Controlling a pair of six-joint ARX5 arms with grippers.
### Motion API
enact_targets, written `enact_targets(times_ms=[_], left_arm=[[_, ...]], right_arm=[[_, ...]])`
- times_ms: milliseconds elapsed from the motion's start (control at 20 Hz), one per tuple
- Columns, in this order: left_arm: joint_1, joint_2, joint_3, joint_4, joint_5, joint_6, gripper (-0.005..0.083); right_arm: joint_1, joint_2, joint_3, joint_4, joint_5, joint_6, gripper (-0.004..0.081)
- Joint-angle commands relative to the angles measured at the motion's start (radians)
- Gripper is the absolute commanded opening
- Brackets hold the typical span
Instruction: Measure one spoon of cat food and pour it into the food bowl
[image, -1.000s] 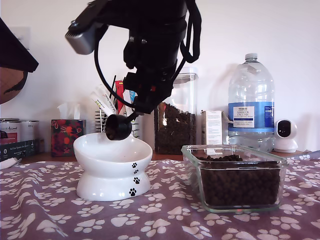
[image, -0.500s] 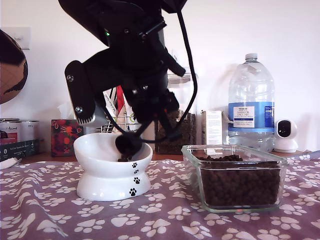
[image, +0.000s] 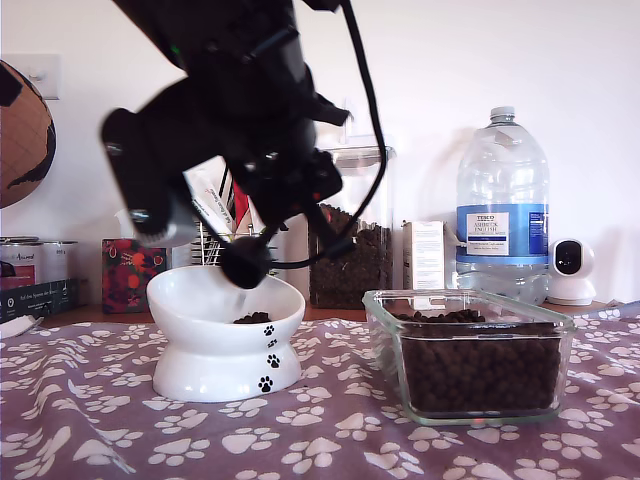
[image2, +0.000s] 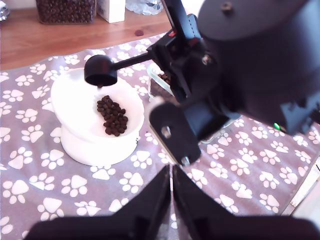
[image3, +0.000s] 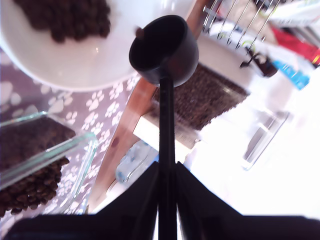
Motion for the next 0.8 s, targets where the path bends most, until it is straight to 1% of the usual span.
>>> enact_targets(times_ms=[0, 250, 350, 450, 550, 650, 750], left_arm=[[0.001, -0.003, -0.009, 0.004, 0.002, -0.004, -0.0019], [0.001, -0.003, -0.009, -0.003, 0.002, -0.004, -0.0019], [0.001, -0.003, -0.009, -0.009, 0.002, -0.004, -0.0019], [0.001, -0.003, -0.009, -0.012, 0.001, -0.004, -0.0019], [0.001, -0.003, -0.009, -0.013, -0.019, -0.004, -0.0019], [0.001, -0.003, -0.009, -0.012, -0.035, -0.004, -0.0019], [0.001, -0.003, -0.009, -0.012, -0.049, -0.004, -0.0019]], right_arm=[[0.020, 0.005, 0.005, 0.005, 0.001, -0.002, -0.0013], [0.026, 0.005, 0.005, 0.005, 0.010, -0.019, -0.0013], [0.019, 0.005, 0.005, 0.013, 0.008, 0.045, -0.0013], [0.009, 0.003, 0.006, 0.018, 0.006, 0.159, -0.0013], [0.003, -0.024, 0.006, -0.004, -0.029, 0.290, -0.0013], [0.002, -0.075, 0.006, -0.072, -0.100, 0.439, -0.0013], [0.000, -0.142, 0.006, -0.156, -0.195, 0.636, -0.0013]])
